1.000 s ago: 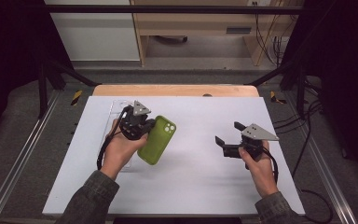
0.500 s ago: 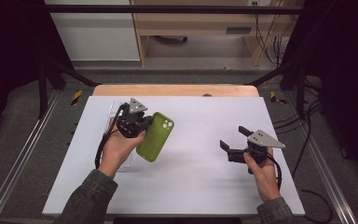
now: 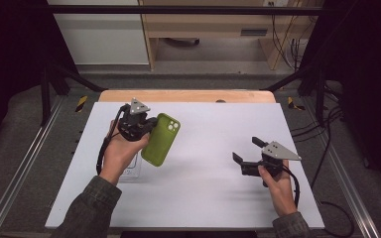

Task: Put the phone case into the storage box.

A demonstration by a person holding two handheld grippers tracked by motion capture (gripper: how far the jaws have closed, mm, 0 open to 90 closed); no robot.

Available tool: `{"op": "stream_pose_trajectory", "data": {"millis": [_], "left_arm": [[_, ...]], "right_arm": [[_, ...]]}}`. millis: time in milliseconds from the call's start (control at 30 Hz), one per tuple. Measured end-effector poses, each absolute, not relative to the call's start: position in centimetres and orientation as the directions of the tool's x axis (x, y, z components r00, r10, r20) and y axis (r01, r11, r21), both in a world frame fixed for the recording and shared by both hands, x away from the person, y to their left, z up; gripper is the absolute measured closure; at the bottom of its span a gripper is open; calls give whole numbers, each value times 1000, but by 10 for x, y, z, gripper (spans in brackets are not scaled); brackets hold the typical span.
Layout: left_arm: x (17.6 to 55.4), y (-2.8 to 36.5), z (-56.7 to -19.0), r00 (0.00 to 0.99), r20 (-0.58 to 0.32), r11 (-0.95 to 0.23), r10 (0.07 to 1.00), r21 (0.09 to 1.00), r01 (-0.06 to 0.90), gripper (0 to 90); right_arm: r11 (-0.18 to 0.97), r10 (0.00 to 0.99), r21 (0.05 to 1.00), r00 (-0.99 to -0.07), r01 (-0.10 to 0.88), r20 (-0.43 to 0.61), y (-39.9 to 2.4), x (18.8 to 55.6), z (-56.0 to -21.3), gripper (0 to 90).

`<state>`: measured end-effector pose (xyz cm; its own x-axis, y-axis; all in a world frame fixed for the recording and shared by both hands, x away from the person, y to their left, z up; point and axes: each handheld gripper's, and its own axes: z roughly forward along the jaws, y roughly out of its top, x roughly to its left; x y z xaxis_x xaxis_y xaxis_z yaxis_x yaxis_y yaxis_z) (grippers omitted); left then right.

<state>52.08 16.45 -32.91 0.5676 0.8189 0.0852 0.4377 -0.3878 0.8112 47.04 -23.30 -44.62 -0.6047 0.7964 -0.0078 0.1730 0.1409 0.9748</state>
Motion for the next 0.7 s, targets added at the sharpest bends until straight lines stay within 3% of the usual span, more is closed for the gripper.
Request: {"op": "stream_pose_trajectory", "data": {"millis": [700], "left_arm": [[527,188,-320,521,74,-341,850,832,439,875]], "right_arm": [[130,797,976,-604,175,2,-239,462,-453,56]]}}
